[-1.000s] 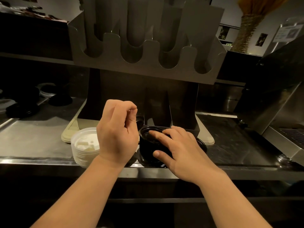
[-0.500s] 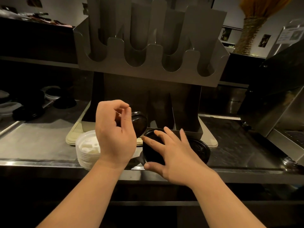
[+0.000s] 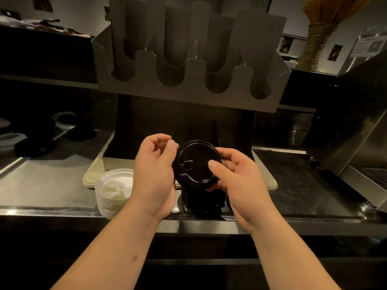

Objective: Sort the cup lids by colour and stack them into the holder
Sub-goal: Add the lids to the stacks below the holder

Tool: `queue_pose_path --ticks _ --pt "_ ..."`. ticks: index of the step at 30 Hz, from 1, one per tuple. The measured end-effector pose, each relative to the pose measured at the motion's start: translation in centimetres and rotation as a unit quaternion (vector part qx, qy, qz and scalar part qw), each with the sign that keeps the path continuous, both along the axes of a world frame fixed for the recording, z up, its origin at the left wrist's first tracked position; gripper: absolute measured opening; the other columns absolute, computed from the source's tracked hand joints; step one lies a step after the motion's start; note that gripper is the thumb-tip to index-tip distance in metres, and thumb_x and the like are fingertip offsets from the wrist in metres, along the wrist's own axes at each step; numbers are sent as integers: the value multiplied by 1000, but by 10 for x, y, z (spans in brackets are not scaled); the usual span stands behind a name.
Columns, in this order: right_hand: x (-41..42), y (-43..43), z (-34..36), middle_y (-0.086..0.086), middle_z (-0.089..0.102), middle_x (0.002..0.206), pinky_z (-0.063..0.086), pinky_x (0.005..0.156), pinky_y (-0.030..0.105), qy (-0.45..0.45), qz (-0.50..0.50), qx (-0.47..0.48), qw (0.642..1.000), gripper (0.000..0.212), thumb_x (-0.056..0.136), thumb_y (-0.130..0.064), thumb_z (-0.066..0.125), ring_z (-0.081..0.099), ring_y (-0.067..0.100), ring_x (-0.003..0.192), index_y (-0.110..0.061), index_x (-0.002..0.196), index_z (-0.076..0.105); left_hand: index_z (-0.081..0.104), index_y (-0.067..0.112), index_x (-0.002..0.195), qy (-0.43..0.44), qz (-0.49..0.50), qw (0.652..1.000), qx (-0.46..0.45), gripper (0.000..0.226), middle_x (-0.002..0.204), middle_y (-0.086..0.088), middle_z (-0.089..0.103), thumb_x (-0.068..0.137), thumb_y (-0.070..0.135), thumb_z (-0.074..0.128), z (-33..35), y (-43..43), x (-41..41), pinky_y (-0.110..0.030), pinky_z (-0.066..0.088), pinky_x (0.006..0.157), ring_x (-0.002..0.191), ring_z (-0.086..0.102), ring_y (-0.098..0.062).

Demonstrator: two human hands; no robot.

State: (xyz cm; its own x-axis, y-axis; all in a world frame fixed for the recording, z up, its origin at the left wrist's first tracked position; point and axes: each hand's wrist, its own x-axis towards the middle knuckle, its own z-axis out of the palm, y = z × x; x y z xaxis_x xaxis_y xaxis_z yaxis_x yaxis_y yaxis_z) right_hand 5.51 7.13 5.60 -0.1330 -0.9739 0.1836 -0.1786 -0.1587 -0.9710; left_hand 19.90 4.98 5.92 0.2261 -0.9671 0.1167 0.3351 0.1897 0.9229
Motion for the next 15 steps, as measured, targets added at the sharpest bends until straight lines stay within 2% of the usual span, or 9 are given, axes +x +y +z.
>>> queue_pose_path --ticks 2,4,7,10,13,15 --pt "-3 1 1 -1 76 110 61 81 37 -45 4 11 999 25 96 -17 64 72 18 104 -24 120 64 64 21 112 -10 -58 998 5 15 93 1 73 100 22 55 -1 4 5 -34 57 80 88 71 -16" --pt "-7 2 3 1 76 108 58 74 31 -87 6 11 996 24 97 -15 62 73 19 101 -22 120 64 65 20 115 -17 -119 993 2 23 100 -3 75 93 26 59 -3 8 9 -39 58 85 97 72 -23" --pt "-14 2 6 1 76 109 57 72 28 -97 -14 -1 995 25 97 -16 62 73 17 100 -22 122 65 67 18 117 -29 -187 982 -11 28 104 -5 76 89 15 63 -2 13 7 -35 60 84 100 73 -21" --pt "-20 0 7 4 74 112 62 75 36 -113 -68 5 991 29 95 -22 66 74 24 96 -21 124 62 69 12 108 -22 -172 985 -17 20 98 -7 77 90 6 66 -1 14 -5 -33 61 81 97 74 -21" --pt "-29 5 8 5 73 113 62 81 42 -139 -63 29 988 29 98 -29 62 75 23 95 -19 124 63 70 13 101 -52 -148 986 -60 15 93 -4 76 87 8 72 -1 15 -23 -32 60 83 93 74 -17" --pt "-40 11 11 -1 73 115 61 85 43 -125 -67 20 990 30 98 -34 60 73 18 101 -23 126 64 69 19 98 -152 -113 974 -128 15 92 3 74 87 9 74 -2 16 -34 -23 58 80 89 72 -10"
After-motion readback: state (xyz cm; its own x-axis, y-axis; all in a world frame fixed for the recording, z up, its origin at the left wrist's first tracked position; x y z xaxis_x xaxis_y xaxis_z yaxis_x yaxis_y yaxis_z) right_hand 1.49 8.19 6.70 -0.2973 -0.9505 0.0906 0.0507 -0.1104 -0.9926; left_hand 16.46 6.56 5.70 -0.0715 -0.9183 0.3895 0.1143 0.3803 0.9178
